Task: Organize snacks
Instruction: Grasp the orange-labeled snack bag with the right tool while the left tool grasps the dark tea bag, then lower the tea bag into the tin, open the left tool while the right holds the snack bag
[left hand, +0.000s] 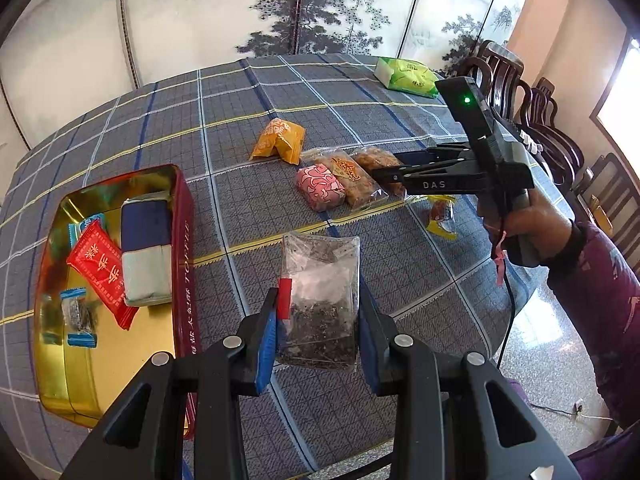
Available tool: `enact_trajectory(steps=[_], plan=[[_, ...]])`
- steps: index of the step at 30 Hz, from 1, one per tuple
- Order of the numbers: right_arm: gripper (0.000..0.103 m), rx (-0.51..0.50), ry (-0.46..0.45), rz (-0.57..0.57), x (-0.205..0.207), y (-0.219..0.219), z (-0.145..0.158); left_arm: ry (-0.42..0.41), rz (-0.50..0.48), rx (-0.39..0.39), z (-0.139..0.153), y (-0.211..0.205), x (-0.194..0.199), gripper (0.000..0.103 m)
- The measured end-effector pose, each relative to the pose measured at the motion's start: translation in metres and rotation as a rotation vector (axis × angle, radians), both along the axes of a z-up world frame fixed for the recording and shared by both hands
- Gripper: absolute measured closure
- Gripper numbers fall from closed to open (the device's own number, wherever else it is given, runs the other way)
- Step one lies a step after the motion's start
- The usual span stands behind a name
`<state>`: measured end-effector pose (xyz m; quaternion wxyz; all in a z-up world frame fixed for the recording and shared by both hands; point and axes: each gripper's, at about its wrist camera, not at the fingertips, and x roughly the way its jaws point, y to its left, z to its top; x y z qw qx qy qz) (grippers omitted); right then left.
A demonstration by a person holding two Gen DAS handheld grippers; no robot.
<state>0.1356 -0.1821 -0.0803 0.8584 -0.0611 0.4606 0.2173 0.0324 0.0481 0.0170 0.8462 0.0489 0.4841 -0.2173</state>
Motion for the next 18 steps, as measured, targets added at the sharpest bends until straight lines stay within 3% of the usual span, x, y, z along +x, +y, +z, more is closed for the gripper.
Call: enact_trajectory(steps=[3,8,15,18], plan=[[0.062,-0.07,-0.034,0.003,-0.001,0.007,-0.001,-0.003,0.008,-0.016,0.001,0.001,-0.003,0.072],[0.063,-0.086,-0.086,-0.017,-0.014,-0.004,0.005,-0.008,0.032,-0.026,0.003,0.005,-0.009,0.072],[0.063,0.046,-0.12,-0.33,-0.033,-0.1,0.012,-0.061,0.079,-0.026,0.016,0.022,-0.024,0.072],[0.063,0.055,-0.133,-0.442,-0.038,-0.129,0.009,-0.075,0.11,-0.029,0.02,0.034,-0.03,0.072]])
